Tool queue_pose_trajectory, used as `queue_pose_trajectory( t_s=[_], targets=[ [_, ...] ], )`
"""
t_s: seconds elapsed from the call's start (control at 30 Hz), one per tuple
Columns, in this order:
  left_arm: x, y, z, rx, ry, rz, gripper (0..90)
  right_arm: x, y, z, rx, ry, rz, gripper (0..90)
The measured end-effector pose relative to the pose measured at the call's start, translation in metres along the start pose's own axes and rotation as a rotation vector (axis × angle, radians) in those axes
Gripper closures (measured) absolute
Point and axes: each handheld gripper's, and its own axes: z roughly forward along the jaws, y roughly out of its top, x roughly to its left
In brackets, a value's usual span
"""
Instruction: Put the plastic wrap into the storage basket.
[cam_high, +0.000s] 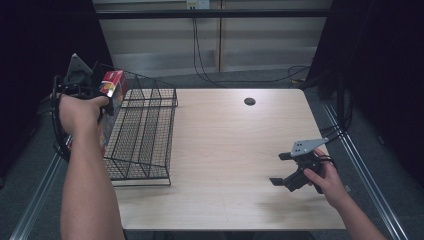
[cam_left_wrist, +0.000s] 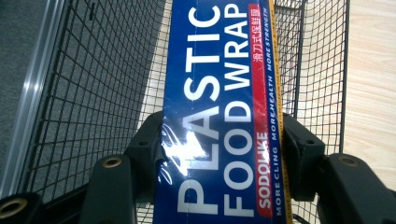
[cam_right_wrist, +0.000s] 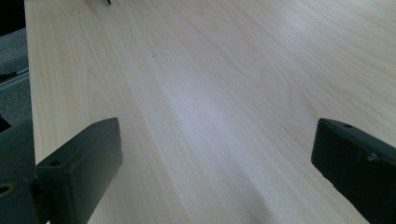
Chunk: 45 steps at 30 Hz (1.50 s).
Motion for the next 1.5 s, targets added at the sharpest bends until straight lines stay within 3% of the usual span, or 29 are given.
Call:
queue_pose_trajectory(
  t_s=[0.63,1.33,1.5],
  targets=[
    [0.009,-0.004,0.010,0.015,0.026,-0.025,42.9,0.000,0.000,0.001,-0.002,-0.005,-0.006,1.7],
    [0.008,-0.006,0.034,0.047,0.024,-0.013,42.4,0.000,-0.001,0.001,0.006,0.001,-0.003,1.7],
    [0.006,-0.005,0.036,0.056,0.029,0.010,42.2,0.000,-0.001,0.001,0.006,-0.001,-0.003,1.8]
  ],
)
